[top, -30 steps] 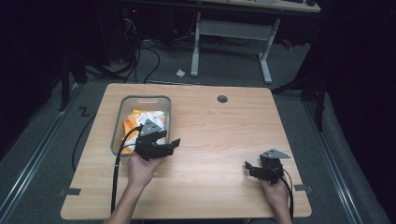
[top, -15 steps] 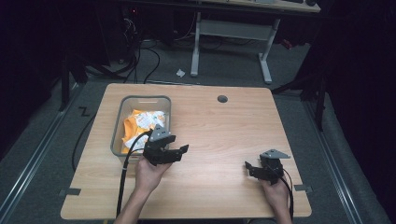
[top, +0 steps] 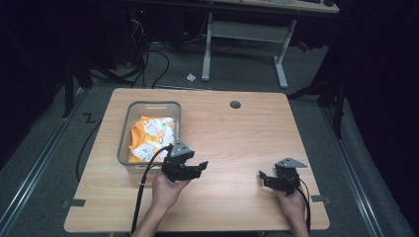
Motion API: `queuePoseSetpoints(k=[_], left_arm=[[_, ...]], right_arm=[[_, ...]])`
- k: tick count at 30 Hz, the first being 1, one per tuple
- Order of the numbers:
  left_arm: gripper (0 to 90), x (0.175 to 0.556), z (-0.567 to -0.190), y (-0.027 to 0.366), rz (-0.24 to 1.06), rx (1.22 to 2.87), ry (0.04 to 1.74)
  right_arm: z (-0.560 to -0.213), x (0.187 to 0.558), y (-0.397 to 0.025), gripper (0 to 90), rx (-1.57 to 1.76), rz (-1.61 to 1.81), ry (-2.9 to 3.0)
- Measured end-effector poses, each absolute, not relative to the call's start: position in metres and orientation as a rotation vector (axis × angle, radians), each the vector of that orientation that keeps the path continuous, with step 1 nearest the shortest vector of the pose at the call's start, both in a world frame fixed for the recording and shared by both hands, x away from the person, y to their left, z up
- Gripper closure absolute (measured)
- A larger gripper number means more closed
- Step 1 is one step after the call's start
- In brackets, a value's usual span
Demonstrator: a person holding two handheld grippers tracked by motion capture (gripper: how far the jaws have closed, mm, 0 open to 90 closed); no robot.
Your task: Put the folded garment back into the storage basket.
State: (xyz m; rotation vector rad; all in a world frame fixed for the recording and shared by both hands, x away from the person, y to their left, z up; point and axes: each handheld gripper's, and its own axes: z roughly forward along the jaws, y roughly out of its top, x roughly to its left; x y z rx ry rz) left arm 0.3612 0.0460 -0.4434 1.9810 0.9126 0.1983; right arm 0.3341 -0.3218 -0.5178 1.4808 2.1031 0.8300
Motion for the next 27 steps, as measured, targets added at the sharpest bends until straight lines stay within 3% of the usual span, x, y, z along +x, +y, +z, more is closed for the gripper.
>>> queuePoseSetpoints(k=[9,27], left_arm=[[37.2,0.357,-0.466,0.034,0.171,2.023,0.928],[37.8,0.351,-0.514,0.018,0.304,2.134,0.967]], right_arm=[[-0.518,0.334,-0.322,27.1,1.481,0.830,2.103],[-0.518,0.334,-0.322,27.0,1.479,0.830,2.104]])
